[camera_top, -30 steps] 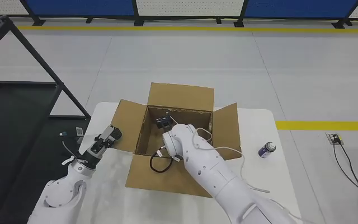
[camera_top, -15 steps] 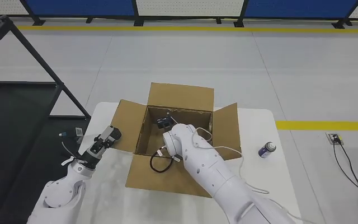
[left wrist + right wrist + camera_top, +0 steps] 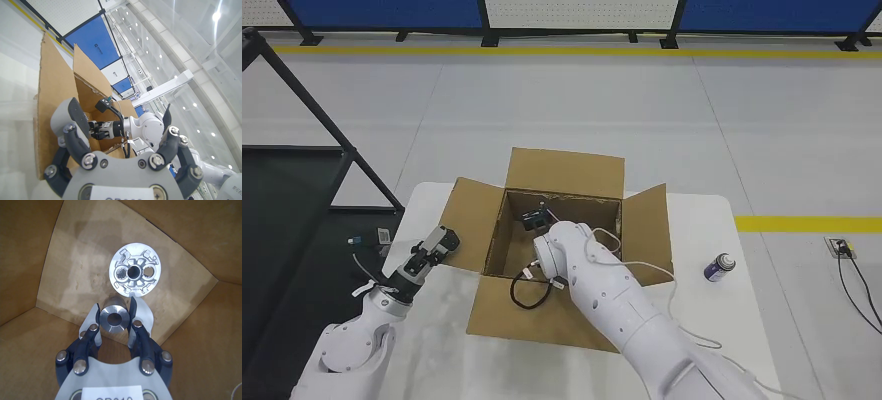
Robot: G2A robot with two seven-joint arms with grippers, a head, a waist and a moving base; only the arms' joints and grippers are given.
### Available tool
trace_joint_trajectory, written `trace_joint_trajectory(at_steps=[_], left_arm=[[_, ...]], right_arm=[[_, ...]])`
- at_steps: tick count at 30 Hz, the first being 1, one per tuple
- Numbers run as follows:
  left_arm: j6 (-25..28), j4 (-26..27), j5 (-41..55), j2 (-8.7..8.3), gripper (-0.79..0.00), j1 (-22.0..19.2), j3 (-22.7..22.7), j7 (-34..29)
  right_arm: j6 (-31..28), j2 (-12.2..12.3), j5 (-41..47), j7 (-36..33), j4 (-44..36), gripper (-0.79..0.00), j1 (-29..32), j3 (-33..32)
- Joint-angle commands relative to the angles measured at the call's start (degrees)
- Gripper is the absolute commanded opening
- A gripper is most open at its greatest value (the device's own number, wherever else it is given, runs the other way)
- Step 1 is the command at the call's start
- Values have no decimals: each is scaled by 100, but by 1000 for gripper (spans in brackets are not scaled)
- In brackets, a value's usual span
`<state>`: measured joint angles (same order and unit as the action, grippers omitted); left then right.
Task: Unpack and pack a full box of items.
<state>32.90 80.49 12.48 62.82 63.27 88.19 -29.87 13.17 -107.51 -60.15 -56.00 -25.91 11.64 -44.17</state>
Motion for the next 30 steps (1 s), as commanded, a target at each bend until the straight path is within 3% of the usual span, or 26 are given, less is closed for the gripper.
trace_joint_trajectory(at_steps=[1,11,19,24,28,30], left_arm=[[-12,8,-11,-1,0,3,0,4],[-32,20,-16,-1,0,-4,-9,24],[-53,24,-36,0,0,-41,-31,44],[-76,23,-53,4,0,-79,-64,39],[-88,9,-68,8,0,-122,-101,35],[-110,0,-86,10,0,-148,-120,35]], right_arm=[[-9,-3,-10,4,10,-434,-5,-14],[-20,29,-50,91,-64,-403,-16,-155],[91,236,-261,115,-786,-382,161,-448],[242,503,-674,-4,-1918,-357,662,-775],[299,784,-1273,-311,-3408,-342,1406,-1170],[255,914,-1582,-492,-4265,-249,1863,-1393]])
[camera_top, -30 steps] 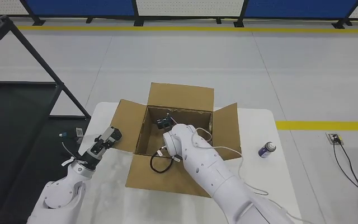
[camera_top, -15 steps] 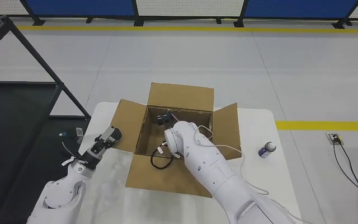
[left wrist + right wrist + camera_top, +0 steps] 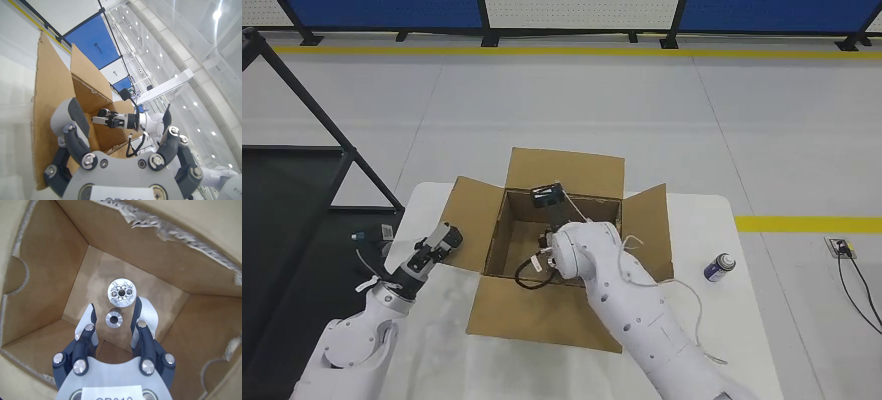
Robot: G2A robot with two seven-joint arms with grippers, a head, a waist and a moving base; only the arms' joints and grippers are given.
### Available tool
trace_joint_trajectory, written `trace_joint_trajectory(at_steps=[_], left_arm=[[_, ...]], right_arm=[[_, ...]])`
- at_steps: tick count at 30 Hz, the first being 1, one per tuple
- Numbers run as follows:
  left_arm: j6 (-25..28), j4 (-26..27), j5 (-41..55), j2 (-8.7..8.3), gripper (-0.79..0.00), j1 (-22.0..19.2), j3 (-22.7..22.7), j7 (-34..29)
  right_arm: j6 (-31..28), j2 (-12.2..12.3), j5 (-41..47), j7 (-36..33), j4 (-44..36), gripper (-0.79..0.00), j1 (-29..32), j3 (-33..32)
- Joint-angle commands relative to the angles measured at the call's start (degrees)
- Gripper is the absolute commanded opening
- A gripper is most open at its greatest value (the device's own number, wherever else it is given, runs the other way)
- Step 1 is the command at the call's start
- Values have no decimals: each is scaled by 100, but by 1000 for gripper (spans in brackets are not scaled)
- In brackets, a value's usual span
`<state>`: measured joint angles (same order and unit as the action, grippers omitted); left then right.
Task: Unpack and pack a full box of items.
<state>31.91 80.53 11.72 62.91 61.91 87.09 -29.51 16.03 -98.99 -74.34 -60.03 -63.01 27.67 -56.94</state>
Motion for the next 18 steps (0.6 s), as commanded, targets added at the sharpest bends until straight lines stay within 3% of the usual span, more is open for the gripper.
trace_joint_trajectory(at_steps=[1,2,3,10,18], left_arm=[[-18,-5,-17,2,0,-25,-21,0],[-25,-9,-22,3,0,-37,-31,-1],[-29,-12,-27,4,0,-48,-40,-1],[-47,-35,-39,6,0,-94,-64,-11],[-117,-21,-84,20,0,-197,-181,-41]], right_arm=[[-96,120,-300,-166,-964,-191,490,-222],[-184,173,-428,-229,-1344,-62,708,-319],[-252,218,-540,-274,-1682,0,913,-416],[-335,403,-1145,-77,-3326,0,1888,-985],[177,533,-1674,538,-4838,0,2827,-1945]])
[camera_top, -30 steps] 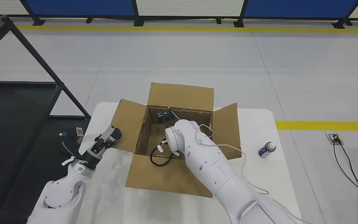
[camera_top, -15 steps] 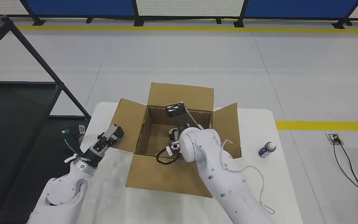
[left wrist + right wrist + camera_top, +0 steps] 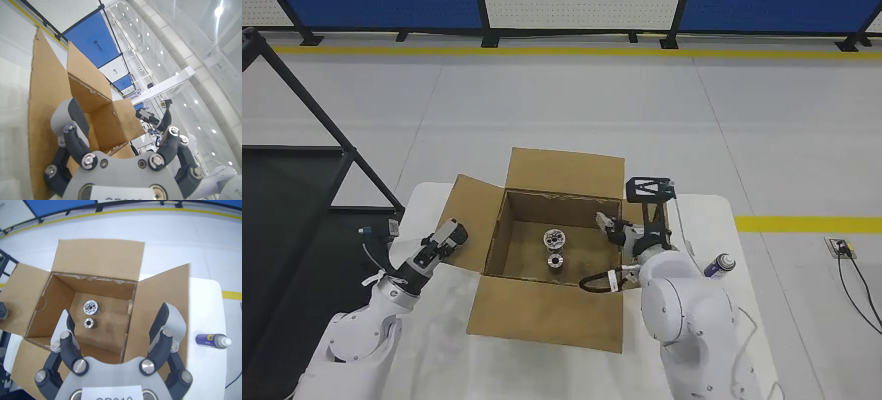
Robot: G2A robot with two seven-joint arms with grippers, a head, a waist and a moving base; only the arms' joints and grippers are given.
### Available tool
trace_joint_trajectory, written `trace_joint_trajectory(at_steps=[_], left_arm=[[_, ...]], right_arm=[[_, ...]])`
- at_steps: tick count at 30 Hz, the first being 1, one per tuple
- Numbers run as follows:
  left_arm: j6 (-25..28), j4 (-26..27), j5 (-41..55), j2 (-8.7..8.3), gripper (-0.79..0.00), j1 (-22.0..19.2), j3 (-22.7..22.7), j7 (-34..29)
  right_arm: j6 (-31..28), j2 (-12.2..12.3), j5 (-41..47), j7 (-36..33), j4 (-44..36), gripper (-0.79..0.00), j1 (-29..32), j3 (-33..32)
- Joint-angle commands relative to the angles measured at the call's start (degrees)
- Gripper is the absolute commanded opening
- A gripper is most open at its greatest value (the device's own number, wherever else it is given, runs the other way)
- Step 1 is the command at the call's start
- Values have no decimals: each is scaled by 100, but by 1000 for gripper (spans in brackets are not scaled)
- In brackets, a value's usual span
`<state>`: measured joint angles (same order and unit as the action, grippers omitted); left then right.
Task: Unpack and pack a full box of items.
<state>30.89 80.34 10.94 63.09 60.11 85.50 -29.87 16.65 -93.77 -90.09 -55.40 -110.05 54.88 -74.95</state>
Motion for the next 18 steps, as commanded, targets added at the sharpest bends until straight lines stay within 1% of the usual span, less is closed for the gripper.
trace_joint_trajectory(at_steps=[1,5,9,13,18], left_arm=[[-20,0,-11,6,0,-36,-43,-12],[-56,-9,-52,13,0,-108,-114,-42],[-107,-4,-92,21,0,-177,-181,-65],[-151,17,-141,25,0,-217,-222,-69],[-184,26,-175,27,0,-233,-250,-78]], right_arm=[[174,21,-89,90,-235,0,194,-266],[400,62,42,133,-460,0,431,-915],[519,104,252,181,-387,0,581,-1544],[701,150,346,193,109,0,518,-2095],[694,235,239,18,1042,0,185,-2591]])
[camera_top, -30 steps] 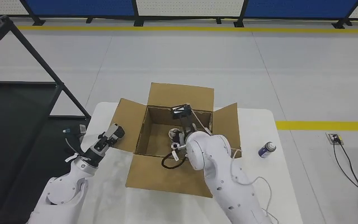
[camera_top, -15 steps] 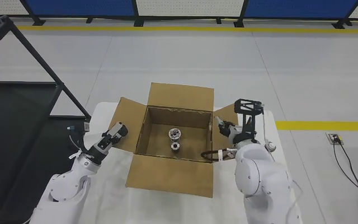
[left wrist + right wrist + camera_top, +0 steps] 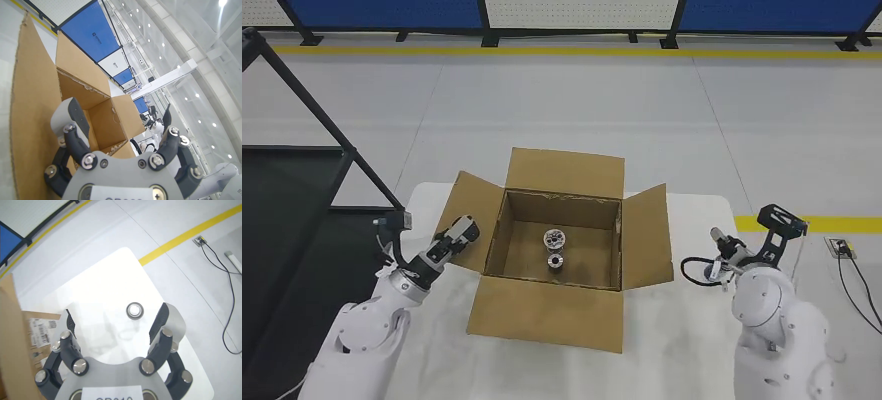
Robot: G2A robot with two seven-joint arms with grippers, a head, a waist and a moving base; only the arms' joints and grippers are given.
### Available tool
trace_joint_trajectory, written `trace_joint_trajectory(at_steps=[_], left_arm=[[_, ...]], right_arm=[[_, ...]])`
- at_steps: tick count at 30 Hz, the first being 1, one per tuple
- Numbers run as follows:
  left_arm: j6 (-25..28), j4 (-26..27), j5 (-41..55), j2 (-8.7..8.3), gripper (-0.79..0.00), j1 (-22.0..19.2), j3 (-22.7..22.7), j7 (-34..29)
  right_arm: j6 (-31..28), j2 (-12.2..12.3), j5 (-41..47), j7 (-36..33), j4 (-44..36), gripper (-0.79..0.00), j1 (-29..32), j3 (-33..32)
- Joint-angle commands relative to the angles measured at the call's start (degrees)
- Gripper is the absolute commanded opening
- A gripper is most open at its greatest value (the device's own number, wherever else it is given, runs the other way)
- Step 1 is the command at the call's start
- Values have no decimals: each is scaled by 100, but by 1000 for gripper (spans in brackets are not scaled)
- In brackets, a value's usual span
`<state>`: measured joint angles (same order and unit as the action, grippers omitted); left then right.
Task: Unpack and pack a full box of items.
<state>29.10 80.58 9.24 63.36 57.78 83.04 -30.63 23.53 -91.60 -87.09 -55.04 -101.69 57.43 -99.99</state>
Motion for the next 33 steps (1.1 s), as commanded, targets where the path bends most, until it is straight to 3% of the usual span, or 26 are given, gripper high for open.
trace_joint_trajectory(at_steps=[1,13,14,15,18,22,23,24,33], left_arm=[[-14,6,-14,0,0,-1,-6,-2],[-55,77,-90,-6,0,44,-2,14],[-54,83,-92,-7,0,51,0,17],[-54,89,-93,-7,0,58,2,20],[-42,106,-83,-8,0,81,11,32],[-29,115,-96,-11,0,113,30,64],[-26,119,-97,-11,0,120,32,68],[-29,120,-91,-11,0,126,33,67],[-26,121,-76,-12,0,129,40,72]], right_arm=[[6,33,-107,-60,400,0,-147,-136],[-236,165,-487,-415,1886,0,-811,-199],[-219,170,-491,-407,1933,-132,-828,-192],[-210,174,-489,-397,1974,-388,-845,-187],[-205,195,-476,-394,2118,-437,-907,-213],[-231,228,-417,-380,2293,-600,-1006,-269],[-233,234,-406,-367,2320,-745,-1020,-273],[-230,240,-395,-358,2338,-785,-1031,-274],[-153,241,-60,-158,1771,-785,-869,-161]])
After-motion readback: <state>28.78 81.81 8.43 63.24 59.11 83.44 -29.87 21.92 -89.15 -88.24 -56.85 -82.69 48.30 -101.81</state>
